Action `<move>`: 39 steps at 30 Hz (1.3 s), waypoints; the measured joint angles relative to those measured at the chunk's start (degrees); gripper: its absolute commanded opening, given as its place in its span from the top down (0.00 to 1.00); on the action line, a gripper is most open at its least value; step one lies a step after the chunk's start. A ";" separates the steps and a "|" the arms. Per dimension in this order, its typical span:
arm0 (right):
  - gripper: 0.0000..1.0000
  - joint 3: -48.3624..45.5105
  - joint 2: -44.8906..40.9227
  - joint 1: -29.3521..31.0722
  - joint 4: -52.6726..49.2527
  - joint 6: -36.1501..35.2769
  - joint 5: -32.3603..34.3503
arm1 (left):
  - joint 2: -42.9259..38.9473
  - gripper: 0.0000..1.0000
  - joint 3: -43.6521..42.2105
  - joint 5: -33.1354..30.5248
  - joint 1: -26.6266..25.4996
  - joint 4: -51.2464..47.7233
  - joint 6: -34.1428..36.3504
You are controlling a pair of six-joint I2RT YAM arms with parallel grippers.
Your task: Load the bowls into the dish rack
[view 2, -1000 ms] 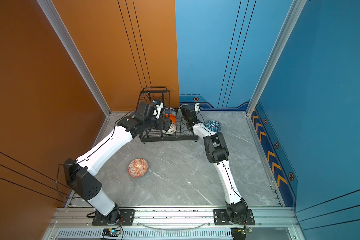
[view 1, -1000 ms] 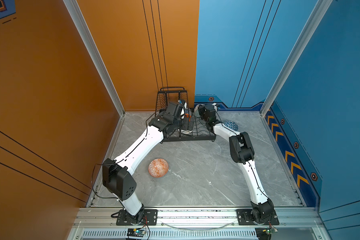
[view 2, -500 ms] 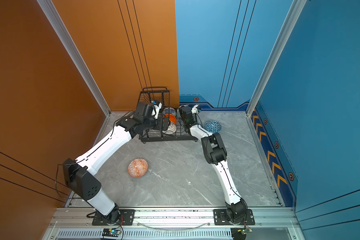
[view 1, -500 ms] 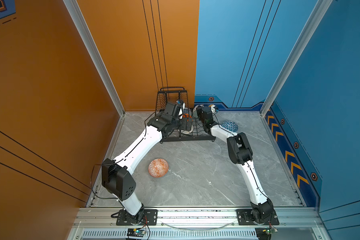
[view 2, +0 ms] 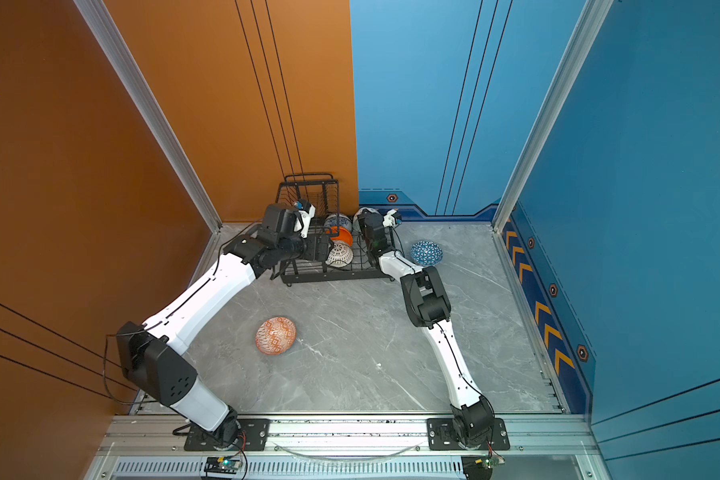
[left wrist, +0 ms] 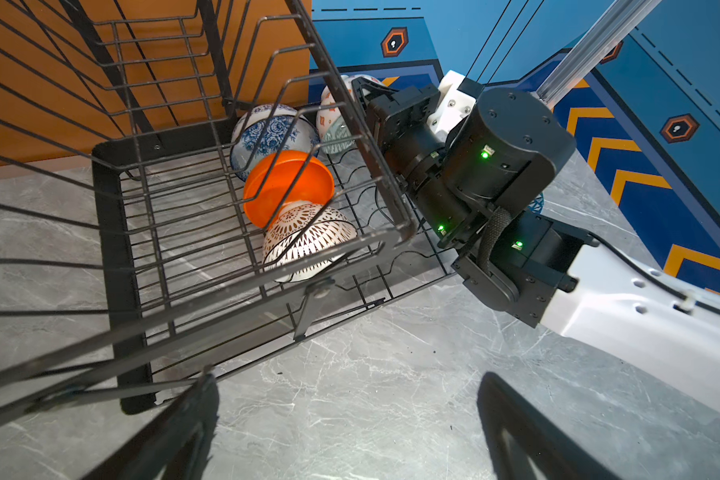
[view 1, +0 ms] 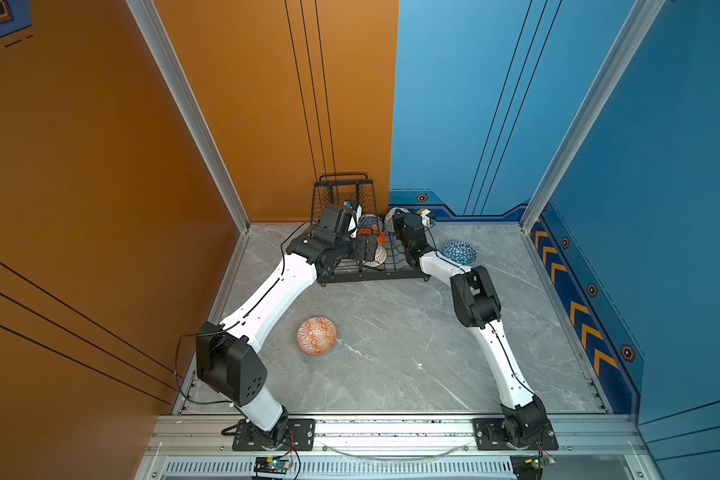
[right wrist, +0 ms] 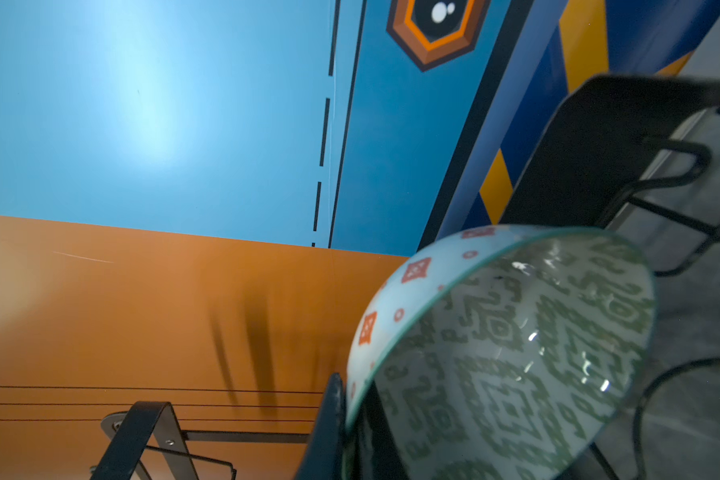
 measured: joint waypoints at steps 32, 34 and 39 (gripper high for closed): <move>0.88 -6.73 -2.12 -0.74 2.19 0.20 -1.51 | -1.86 0.02 -2.16 0.63 0.07 0.87 -0.96; 0.87 -6.16 -2.12 -0.74 1.46 0.20 -1.70 | -1.88 0.02 -2.16 0.63 -0.02 0.90 -0.96; 0.79 -4.76 -2.12 -0.79 -0.15 0.17 -2.32 | -1.86 0.02 -2.16 0.59 -0.28 1.07 -0.96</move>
